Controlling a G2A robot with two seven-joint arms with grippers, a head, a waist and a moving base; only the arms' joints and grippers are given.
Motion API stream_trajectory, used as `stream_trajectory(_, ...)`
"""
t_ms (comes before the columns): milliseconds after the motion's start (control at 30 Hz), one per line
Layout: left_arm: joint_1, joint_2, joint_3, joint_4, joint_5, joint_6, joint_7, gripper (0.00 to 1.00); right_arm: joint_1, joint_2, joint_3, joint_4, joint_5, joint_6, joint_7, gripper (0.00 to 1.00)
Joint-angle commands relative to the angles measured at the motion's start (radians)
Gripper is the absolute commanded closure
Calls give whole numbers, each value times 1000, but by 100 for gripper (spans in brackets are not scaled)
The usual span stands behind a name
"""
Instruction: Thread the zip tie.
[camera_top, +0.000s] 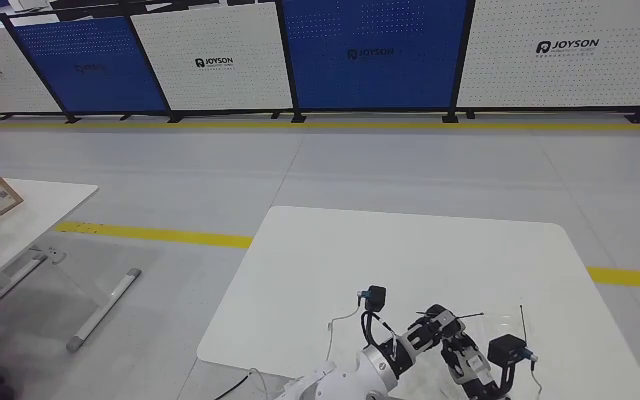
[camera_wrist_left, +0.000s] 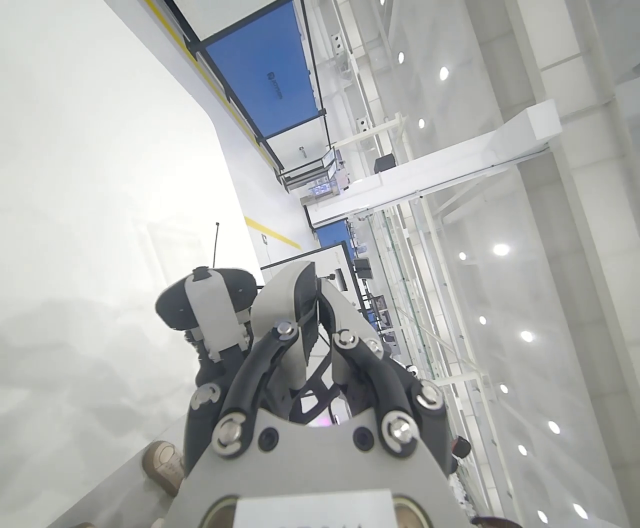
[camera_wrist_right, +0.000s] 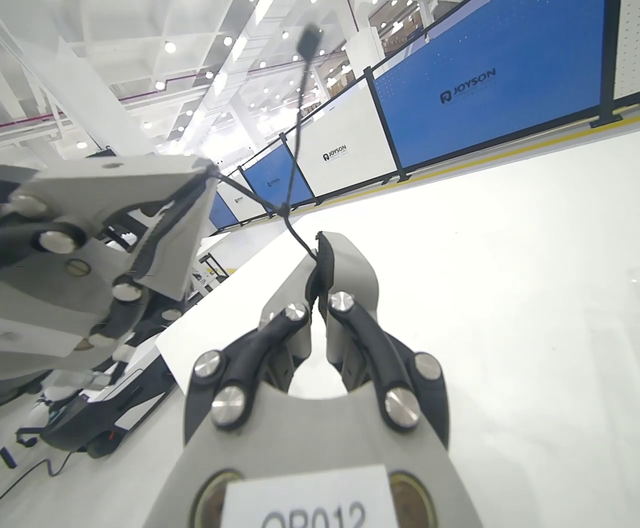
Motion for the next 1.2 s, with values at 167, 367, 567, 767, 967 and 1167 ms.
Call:
stream_trajectory(167, 14, 5, -13, -22, -2, -19, -3, 100, 8, -2, -8, 8, -17, 15, 4, 100)
stream_trajectory(367, 26, 9, -18, -47, 13, -23, -5, 100, 8, -2, -3, 14, -7, 9, 1, 100)
stream_trajectory(567, 29, 11, -14, -61, 27, -22, -10, 100, 6, -2, 0, 14, -5, 5, 2, 100)
stream_trajectory(767, 35, 13, -15, -74, 35, -25, -10, 100, 6, -3, -1, 9, -10, 6, 8, 100)
stream_trajectory(967, 43, 16, -17, -81, 42, -32, -10, 100, 6, -3, -3, 10, -11, 8, 10, 100)
stream_trajectory(1167, 43, 16, -21, -76, 62, -15, 19, 100, 5, -5, -2, 9, 4, 4, 9, 28)
